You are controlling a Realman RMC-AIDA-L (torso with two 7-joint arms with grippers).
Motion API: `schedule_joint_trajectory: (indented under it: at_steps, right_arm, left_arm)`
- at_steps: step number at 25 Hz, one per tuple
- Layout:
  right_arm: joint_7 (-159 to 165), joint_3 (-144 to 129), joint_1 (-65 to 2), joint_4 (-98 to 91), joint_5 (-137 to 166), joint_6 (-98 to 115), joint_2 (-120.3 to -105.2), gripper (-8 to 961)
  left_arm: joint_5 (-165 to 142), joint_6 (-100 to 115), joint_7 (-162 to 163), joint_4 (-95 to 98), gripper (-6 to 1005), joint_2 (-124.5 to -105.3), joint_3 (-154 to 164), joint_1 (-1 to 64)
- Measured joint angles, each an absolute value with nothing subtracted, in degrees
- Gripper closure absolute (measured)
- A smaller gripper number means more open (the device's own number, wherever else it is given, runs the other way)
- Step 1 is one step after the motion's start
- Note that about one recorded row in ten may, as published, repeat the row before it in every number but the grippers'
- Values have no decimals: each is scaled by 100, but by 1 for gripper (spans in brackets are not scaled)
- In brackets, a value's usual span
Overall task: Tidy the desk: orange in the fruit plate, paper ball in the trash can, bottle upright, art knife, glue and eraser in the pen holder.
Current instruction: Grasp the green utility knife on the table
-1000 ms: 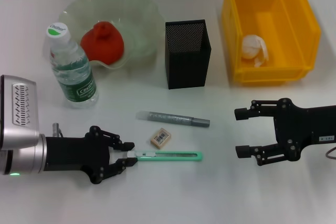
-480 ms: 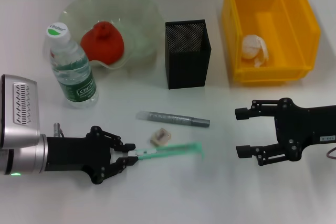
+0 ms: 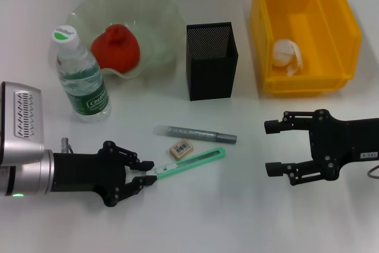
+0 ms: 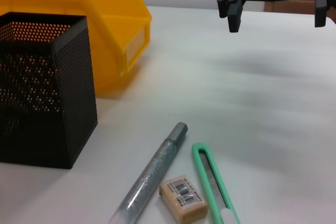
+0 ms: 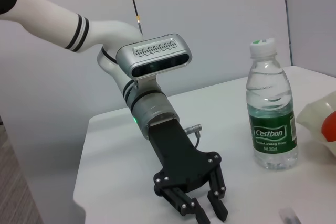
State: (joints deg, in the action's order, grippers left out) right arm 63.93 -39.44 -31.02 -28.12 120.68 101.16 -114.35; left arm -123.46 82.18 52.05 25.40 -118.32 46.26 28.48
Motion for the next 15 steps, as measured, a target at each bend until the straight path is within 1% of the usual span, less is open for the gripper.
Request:
schedule_joint_trajectory:
  at_steps: [15]
  right_arm:
    - [6379,-3891,-3058,-2813,12068,10176,-11446,129]
  left_arm:
    - [-12331,8233,5263,2537,764,-11841,4618,2852]
